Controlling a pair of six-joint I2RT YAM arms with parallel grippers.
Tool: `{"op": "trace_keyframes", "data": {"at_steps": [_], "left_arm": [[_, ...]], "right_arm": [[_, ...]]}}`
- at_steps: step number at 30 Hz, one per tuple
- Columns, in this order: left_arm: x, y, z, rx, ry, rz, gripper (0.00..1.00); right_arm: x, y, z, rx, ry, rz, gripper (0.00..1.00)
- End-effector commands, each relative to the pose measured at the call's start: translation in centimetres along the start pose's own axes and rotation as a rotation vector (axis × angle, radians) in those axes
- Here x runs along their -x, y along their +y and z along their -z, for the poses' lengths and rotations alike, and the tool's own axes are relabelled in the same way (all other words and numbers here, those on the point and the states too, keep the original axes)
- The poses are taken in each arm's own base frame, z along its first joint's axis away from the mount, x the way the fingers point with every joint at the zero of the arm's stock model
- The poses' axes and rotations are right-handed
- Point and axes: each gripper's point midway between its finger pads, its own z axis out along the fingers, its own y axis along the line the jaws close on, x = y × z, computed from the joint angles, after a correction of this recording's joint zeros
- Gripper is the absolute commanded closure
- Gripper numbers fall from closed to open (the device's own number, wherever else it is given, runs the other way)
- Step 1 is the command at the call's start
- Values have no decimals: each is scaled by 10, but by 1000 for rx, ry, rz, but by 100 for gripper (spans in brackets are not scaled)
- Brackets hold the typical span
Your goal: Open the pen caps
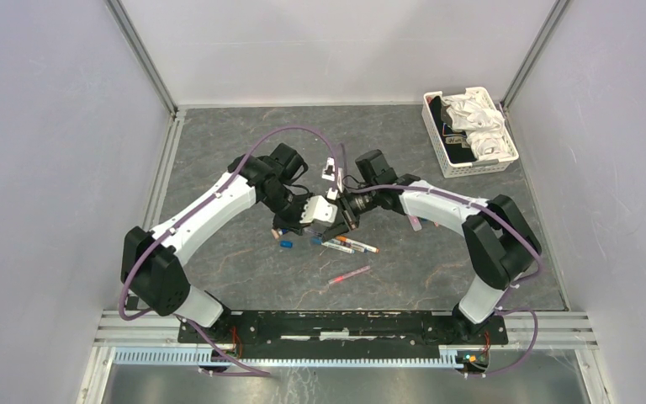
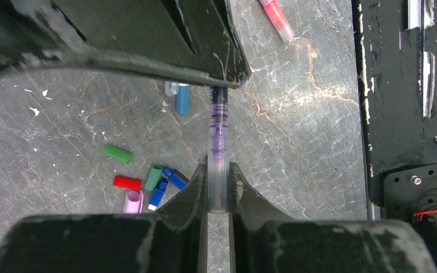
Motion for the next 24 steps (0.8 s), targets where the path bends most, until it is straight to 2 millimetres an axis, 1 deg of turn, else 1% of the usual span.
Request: {"op": "trace_keyframes", "data": {"at_steps": [1,3,4,6,7,9,11,13,15,17,18,20,22,24], "left_arm": [[6,-3,-2,-4,-21,-19,98],[5,-2,-2,9,-17,-24,98],[4,-2,-2,12,-13,-27,98],[2,-1,-1,18,-5,-39,98],[0,0,-1,27,6,-45,98],[-10,8,4,72,29,-46,98],[-28,22,14,127,56,-34,98],[-53,40,28,191,99,-5,98],[-76,59,47,267,139,24,98],[-92,70,64,322,142,46,98],[-97,72,67,331,146,55,98],[-104,72,67,331,157,66,98],[-102,70,60,312,135,77,98],[-96,72,53,308,83,100,98]], "right_arm": [[10,6,-16,36,-32,43,68],[13,6,-18,39,-46,37,71],[15,6,-18,43,-51,33,75],[16,5,-19,34,-51,30,90],[16,3,-18,24,-48,30,100],[12,-2,-15,-6,-29,33,100],[2,-13,-10,-65,1,19,100],[-5,-21,-3,-108,13,11,100],[-14,-30,4,-158,14,-7,100],[-18,-34,8,-187,11,-13,100],[-19,-35,10,-197,11,-13,100],[-19,-39,15,-224,18,-8,100],[-14,-45,24,-265,8,-11,100],[-6,-61,43,-361,-27,-25,100]]}}
